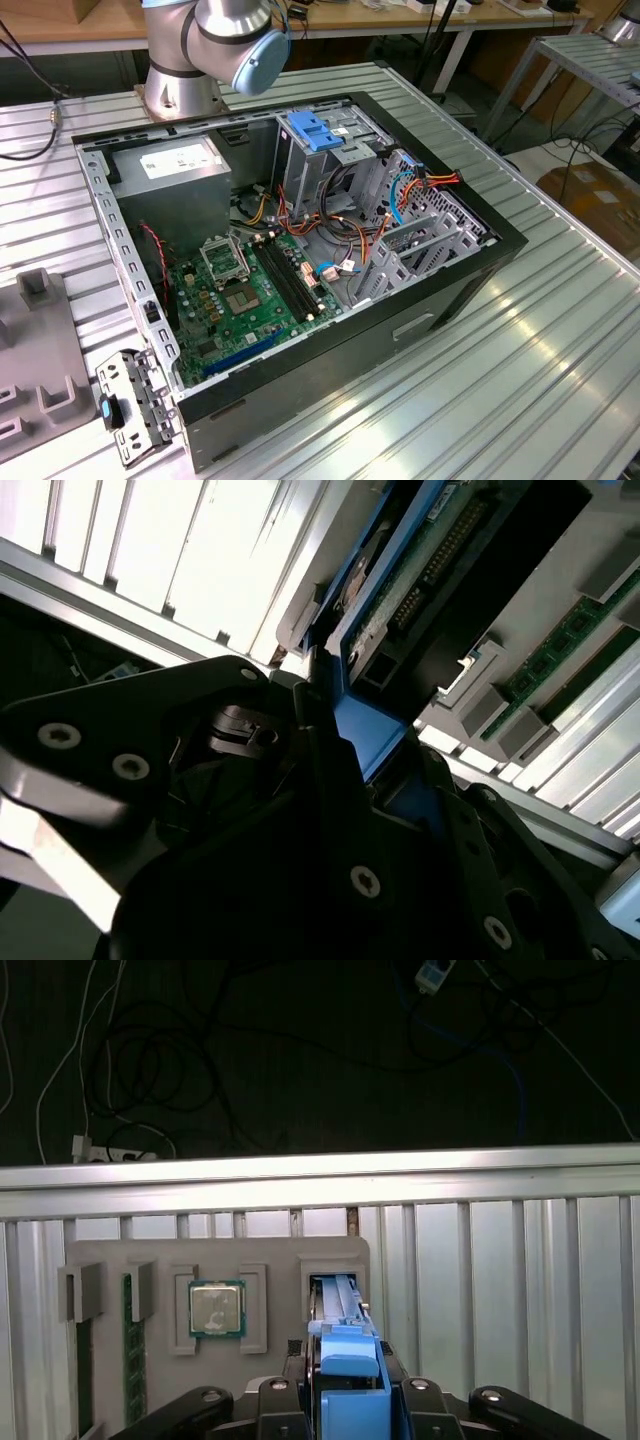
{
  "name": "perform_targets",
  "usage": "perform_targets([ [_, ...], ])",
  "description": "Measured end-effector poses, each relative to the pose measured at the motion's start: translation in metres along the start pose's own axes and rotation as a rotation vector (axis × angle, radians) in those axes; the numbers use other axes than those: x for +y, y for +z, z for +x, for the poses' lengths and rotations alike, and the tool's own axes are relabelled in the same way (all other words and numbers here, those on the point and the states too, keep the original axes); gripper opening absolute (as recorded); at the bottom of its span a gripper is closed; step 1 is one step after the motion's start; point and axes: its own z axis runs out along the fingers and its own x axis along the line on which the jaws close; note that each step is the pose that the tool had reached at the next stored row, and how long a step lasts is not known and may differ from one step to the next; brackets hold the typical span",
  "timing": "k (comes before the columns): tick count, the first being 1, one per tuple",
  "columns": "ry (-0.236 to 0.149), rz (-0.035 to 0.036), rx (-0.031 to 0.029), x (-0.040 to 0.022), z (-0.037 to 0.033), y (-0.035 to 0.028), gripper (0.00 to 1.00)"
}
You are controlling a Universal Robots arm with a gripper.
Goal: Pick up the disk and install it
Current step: 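Pick up the disk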
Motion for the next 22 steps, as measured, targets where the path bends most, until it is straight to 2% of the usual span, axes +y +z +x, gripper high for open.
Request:
perform_targets([
  [5,0.0,0.0003,0.0028,0.0,0.0,-0.0032,0.37],
  [11,0.0,0.0004,0.0088,0.0,0.0,-0.0064,0.37],
  [14,0.0,0.0008,0.0145,0.0001,-0.0001,-0.0112,0.37],
  [22,0.0,0.0009,0.0171,0.0002,-0.0001,-0.0275,0.37],
])
